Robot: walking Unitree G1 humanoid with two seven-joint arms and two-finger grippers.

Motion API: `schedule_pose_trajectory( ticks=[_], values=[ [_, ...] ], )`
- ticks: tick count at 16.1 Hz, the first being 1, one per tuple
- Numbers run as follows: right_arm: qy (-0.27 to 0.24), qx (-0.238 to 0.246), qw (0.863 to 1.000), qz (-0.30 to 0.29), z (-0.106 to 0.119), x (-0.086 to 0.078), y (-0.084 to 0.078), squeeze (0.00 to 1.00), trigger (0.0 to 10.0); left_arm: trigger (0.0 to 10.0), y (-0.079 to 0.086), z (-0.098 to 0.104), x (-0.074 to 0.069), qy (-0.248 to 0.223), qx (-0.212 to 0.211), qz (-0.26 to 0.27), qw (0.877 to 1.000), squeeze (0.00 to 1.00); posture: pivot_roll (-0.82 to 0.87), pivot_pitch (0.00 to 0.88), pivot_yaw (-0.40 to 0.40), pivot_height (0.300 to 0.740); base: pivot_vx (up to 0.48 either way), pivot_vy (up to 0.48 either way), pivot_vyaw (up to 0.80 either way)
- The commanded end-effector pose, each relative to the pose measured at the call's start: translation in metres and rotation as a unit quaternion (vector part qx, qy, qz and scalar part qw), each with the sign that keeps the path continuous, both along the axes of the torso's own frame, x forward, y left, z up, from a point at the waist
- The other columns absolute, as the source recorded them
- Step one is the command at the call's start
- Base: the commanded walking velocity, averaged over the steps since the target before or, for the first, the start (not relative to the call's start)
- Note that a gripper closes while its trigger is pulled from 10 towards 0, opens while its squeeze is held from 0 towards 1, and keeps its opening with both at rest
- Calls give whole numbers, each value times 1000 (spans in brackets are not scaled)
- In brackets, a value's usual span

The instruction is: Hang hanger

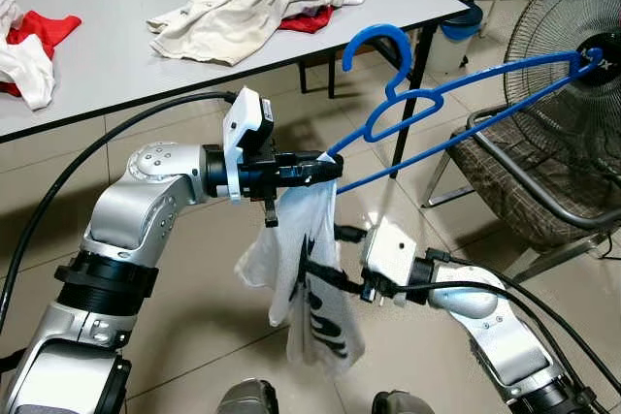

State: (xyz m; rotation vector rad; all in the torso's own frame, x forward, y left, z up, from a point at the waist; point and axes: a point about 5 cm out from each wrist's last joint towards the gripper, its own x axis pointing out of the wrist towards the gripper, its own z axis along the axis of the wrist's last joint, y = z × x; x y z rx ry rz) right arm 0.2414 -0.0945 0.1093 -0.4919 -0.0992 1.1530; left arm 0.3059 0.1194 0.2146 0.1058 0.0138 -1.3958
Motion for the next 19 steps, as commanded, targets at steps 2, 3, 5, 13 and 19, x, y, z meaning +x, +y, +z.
schedule_pose_trajectory(
  ticks=[2, 3, 5, 13, 19],
  values=[
    [21, -12, 1000, 14, -6, 2, 4, 0, 10000, 0, -7, 17, -11, -19, -9, -50, 999, 0, 43, 88, 92, 740, 0, 0, 0],
    [25, -13, 999, 17, -6, 2, 4, 0, 10000, 0, -7, 17, -12, -18, -9, -53, 998, 0, 43, 88, 92, 740, 0, 0, 0],
    [54, -31, 997, 44, -15, -1, 7, 0, 10000, 0, -7, 20, -12, -23, -9, -54, 998, 0, 46, 88, 89, 740, 0, 0, 0],
    [131, -95, 985, 62, -52, -10, -10, 0, 10000, 0, -2, 30, -10, -30, -20, -43, 998, 0, 50, 94, 88, 740, 0, 0, 0],
    [164, -138, 975, 51, -73, -18, -29, 0, 2078, 0, 2, 32, -5, -34, -20, -28, 999, 0, 47, 95, 94, 740, 0, 0, 0]
  ],
)
